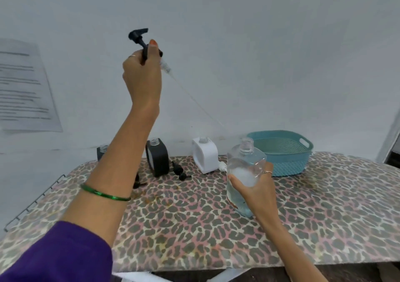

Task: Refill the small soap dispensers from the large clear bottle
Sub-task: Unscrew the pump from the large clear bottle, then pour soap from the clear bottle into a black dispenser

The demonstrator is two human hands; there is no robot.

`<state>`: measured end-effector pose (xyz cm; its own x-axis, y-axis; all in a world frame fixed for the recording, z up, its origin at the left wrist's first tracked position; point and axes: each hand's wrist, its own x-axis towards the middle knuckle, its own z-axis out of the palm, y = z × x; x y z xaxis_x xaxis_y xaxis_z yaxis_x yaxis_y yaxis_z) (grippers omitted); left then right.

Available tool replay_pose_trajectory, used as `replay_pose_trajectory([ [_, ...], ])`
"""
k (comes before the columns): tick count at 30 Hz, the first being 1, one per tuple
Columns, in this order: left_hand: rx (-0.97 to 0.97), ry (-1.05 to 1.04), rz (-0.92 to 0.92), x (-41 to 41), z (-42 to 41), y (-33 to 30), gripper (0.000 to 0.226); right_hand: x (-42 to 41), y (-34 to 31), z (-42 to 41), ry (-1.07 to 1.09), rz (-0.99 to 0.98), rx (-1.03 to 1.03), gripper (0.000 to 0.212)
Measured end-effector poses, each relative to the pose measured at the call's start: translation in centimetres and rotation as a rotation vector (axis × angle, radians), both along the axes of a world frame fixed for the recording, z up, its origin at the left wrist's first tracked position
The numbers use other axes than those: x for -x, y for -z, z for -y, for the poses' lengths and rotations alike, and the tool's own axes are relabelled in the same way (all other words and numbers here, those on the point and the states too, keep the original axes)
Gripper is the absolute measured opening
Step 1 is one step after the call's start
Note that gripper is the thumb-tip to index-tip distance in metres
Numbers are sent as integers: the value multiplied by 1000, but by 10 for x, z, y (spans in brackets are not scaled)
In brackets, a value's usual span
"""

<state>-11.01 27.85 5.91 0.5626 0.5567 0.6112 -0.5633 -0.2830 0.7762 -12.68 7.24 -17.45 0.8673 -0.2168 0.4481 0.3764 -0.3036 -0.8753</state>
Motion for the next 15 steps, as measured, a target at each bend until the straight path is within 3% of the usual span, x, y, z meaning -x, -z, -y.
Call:
replay_pose_trajectory([
  [9,89,-224,-254,31,-104,74,43,4,-4,-6,9,76,14,56],
  [15,106,-398,-475,71,-164,140,48,8,-8,-10,20,89,43,63],
])
